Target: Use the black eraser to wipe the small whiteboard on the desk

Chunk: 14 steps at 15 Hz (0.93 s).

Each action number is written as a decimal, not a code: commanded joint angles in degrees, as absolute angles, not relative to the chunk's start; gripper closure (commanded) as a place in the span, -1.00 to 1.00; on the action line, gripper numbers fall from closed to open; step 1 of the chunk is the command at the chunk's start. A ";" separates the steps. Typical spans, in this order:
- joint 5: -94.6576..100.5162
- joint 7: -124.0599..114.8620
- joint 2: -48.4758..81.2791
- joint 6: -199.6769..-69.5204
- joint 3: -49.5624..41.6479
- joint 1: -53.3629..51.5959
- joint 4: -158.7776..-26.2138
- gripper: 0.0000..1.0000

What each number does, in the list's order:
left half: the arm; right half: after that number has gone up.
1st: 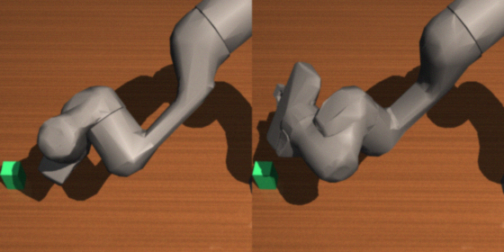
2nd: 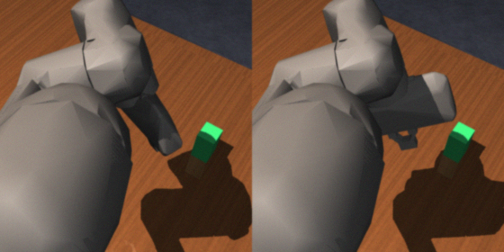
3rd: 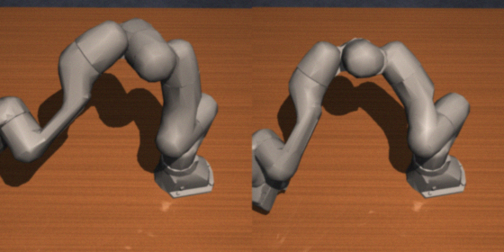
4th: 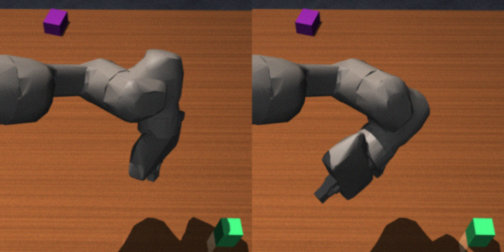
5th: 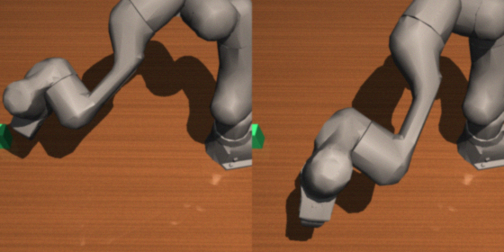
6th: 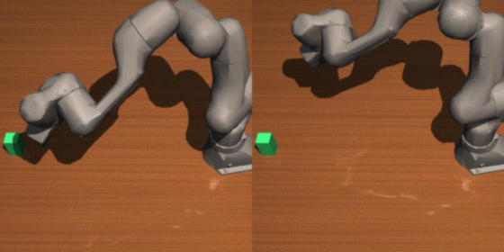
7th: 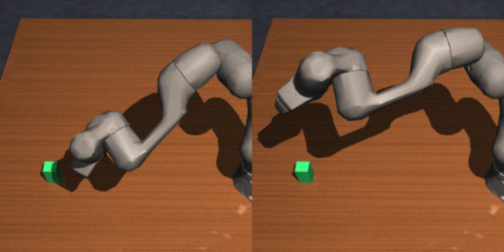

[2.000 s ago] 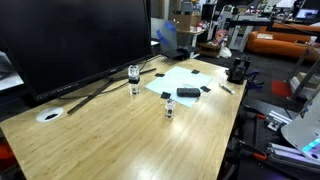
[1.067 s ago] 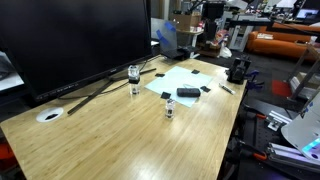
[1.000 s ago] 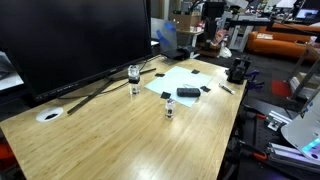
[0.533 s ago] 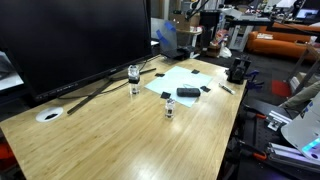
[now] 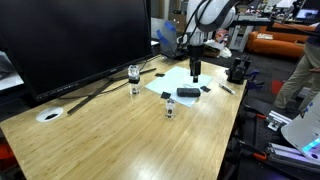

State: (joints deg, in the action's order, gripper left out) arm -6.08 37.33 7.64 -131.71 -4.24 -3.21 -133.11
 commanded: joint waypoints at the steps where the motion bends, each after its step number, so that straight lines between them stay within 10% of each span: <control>1: -5.62 37.21 8.43 -131.65 -1.83 -0.82 -132.49 -1.00; 14: -1.98 39.32 18.26 -141.46 -0.41 2.03 -129.68 -1.00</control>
